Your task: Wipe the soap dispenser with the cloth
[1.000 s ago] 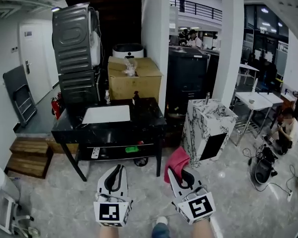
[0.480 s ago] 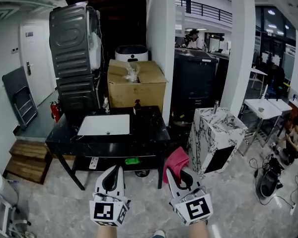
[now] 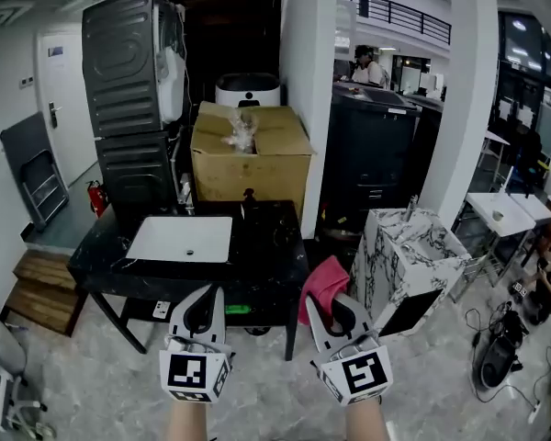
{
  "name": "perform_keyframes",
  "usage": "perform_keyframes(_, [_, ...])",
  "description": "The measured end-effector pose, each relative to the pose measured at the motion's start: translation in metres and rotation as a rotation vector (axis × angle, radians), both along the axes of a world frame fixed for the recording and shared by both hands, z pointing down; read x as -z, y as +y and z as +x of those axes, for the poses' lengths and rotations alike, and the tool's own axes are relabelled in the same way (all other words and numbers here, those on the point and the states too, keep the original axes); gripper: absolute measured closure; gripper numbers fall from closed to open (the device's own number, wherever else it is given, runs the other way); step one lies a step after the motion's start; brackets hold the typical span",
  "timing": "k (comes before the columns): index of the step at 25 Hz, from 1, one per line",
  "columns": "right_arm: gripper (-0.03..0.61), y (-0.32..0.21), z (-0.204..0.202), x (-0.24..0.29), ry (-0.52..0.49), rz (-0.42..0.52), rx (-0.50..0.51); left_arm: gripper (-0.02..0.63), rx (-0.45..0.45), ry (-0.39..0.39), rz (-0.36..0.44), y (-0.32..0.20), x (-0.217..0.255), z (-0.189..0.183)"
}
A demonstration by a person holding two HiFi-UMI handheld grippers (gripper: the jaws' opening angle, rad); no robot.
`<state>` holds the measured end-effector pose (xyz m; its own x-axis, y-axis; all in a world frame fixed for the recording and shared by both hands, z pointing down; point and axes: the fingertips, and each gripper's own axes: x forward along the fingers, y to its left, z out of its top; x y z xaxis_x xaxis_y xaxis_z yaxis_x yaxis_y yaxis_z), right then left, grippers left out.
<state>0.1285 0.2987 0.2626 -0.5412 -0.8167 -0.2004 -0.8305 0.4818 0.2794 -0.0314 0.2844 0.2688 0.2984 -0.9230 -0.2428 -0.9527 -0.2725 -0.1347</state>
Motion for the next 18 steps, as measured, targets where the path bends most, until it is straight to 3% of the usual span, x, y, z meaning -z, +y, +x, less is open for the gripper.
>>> perform_keyframes(5, [0.534,-0.051,-0.001,0.010,-0.031,-0.001,0.025,0.600,0.003,0.005,-0.045,-0.053,0.005,-0.005])
perform_keyframes(12, [0.534,-0.142,-0.002,0.009,-0.063,-0.084,-0.013,0.600,0.009,0.049,-0.233,-0.149,-0.013,-0.037])
perform_keyframes(18, [0.534,-0.229,-0.009,-0.010,-0.050,-0.140,-0.065,0.600,-0.041,0.080,-0.223,-0.234,-0.024,-0.072])
